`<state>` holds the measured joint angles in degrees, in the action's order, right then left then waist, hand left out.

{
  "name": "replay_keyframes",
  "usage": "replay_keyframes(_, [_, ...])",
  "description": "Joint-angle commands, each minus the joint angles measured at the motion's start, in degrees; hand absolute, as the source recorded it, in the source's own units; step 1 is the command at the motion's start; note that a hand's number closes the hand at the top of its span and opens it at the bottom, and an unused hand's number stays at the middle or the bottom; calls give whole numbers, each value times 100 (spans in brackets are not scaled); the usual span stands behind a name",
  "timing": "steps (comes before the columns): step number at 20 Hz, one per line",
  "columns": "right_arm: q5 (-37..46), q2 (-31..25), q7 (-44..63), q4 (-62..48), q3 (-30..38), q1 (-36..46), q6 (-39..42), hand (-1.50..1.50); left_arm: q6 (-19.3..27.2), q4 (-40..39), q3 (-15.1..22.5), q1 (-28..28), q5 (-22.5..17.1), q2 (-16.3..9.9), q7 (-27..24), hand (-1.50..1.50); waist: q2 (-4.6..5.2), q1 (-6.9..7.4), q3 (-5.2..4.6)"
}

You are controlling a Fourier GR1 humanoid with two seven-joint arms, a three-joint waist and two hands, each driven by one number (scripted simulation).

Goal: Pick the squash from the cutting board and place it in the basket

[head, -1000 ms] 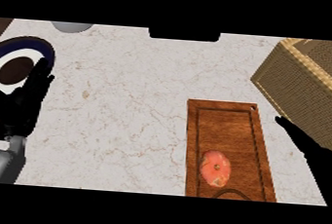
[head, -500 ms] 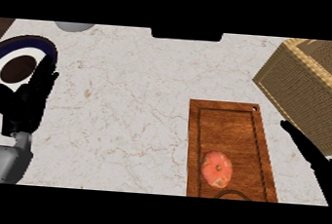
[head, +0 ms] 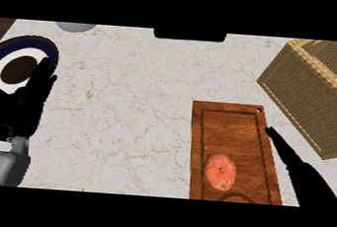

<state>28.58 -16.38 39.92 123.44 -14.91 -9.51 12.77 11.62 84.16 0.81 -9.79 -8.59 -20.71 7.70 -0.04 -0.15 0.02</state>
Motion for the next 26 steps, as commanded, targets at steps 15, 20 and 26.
replay_keyframes(15, [1433, 741, -1053, -504, -913, -716, -948, -150, -250, 318, -285, 175, 541, 448, 164, 0, -3, -1, -2])
replay_keyframes(20, [1512, 1078, -1272, -1595, -648, -73, -1252, -150, -161, 470, -291, 106, 728, 643, 252, 0, 0, 20, -1])
replay_keyframes(26, [2004, 1191, -1220, -1881, -911, -161, -1429, -150, -562, -667, -751, -439, 653, 486, -272, 0, 9, -13, -3])
